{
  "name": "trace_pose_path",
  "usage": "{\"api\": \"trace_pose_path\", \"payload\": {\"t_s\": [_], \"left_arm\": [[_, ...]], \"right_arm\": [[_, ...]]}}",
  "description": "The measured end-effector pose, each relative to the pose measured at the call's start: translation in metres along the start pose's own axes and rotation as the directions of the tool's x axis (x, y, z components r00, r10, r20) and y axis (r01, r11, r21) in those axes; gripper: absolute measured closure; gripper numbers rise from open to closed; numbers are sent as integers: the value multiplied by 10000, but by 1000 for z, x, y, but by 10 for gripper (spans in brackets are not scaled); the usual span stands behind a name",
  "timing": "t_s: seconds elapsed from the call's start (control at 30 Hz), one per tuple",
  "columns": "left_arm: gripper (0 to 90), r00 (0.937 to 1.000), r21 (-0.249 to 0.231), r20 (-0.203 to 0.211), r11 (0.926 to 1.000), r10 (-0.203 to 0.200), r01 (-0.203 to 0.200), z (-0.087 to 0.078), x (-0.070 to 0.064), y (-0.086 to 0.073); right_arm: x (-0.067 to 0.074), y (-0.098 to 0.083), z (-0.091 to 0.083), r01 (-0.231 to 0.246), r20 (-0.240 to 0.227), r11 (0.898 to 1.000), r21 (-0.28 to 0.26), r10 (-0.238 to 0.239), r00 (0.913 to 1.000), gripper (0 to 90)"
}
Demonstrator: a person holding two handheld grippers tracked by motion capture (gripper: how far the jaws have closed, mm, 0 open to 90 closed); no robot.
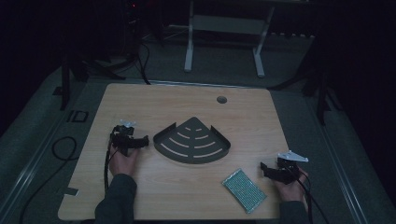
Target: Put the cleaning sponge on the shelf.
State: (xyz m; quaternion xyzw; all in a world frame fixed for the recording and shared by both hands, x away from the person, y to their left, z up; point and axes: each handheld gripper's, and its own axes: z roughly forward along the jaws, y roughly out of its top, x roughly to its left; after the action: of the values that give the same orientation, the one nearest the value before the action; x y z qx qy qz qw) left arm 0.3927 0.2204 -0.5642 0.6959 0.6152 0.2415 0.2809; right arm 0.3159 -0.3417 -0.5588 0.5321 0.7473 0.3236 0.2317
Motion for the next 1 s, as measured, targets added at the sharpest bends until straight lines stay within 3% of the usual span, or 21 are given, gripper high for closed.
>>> {"api": "trace_pose_path", "payload": {"t_s": [0.17, 0.23, 0.33, 0.5, 0.57, 0.63, 0.77, 0.9, 1.0], "left_arm": [[33, 10000, 1, -6, 10000, -5, 5, 0, 0, 0], [34, 10000, -5, -6, 10000, -13, 13, 0, 0, 0], [34, 10000, 3, -10, 10000, -11, 11, 0, 0, 0], [34, 10000, 2, -7, 10000, -9, 9, 0, 0, 0], [34, 10000, 2, -10, 10000, -12, 12, 0, 0, 0], [34, 10000, 0, -6, 10000, -10, 10, 0, 0, 0], [34, 10000, 1, -10, 10000, -10, 10, 0, 0, 0], [34, 10000, 1, -9, 10000, -8, 8, 0, 0, 0], [34, 10000, 0, -11, 10000, -11, 11, 0, 0, 0]], "right_arm": [[1, 0, 0, 110, -96, 9999, 94, -109, 9999, 135], [3, 2, -3, 39, -15, 9992, 409, -38, 10000, 198], [4, 2, -5, 62, 39, 9990, 437, -63, 10000, 221], [18, 9, -32, 724, -37, 9973, -126, -725, 9974, 491], [23, 11, -41, 813, -367, 9964, -259, -822, 9959, 616], [30, 12, -49, 1047, -633, 9939, -350, -1068, 9923, 721], [47, 9, -65, 1748, -726, 9834, -487, -1780, 9813, 890], [67, -1, -78, 2513, -1055, 9664, -548, -2558, 9609, 898], [81, -10, -82, 2789, -1294, 9589, -523, -2834, 9502, 898]]}}
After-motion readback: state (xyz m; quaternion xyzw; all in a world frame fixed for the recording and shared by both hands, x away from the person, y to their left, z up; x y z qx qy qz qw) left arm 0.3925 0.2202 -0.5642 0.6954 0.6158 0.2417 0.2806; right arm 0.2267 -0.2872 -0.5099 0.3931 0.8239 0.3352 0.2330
